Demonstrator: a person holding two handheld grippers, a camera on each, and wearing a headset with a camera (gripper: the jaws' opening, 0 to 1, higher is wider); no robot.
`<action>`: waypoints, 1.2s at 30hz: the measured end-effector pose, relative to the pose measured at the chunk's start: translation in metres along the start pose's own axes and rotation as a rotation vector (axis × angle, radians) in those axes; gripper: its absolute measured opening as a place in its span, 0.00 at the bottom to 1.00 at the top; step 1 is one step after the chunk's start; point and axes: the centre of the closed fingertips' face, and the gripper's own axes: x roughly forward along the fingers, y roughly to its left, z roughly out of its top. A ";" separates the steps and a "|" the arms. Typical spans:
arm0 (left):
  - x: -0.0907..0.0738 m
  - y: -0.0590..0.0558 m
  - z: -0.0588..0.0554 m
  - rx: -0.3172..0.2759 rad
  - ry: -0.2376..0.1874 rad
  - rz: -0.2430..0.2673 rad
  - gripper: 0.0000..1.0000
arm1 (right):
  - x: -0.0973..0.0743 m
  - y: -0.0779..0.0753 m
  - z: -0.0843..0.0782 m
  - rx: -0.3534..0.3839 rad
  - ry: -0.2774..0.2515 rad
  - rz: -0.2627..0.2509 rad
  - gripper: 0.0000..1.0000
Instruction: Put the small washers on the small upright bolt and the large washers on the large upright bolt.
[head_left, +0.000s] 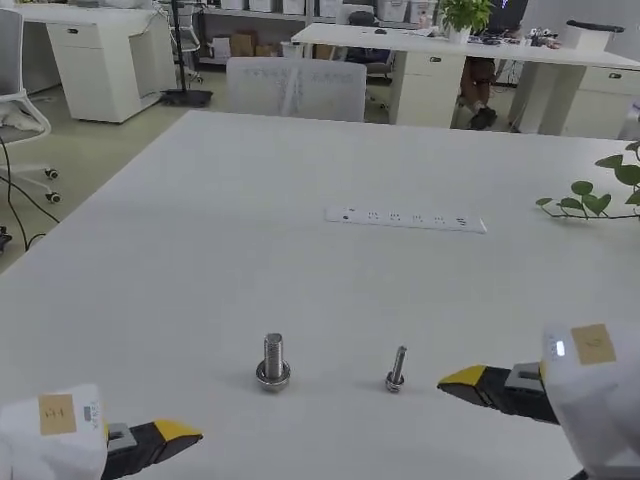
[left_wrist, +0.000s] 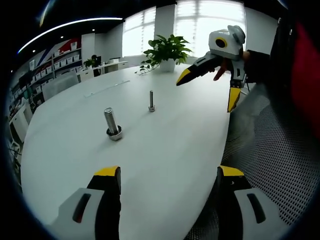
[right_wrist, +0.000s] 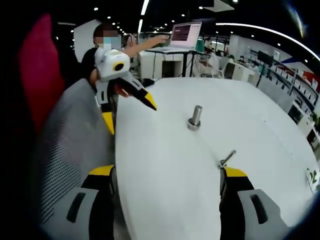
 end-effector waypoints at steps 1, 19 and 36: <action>0.000 0.000 -0.001 -0.002 0.002 0.002 0.81 | 0.000 0.000 0.000 -0.002 -0.004 -0.001 0.87; 0.000 -0.001 -0.014 -0.039 0.043 0.006 0.94 | 0.000 0.004 0.001 0.012 -0.026 -0.011 0.89; -0.001 -0.001 -0.012 -0.043 0.038 0.012 0.95 | -0.002 0.002 0.003 0.010 -0.029 -0.026 0.89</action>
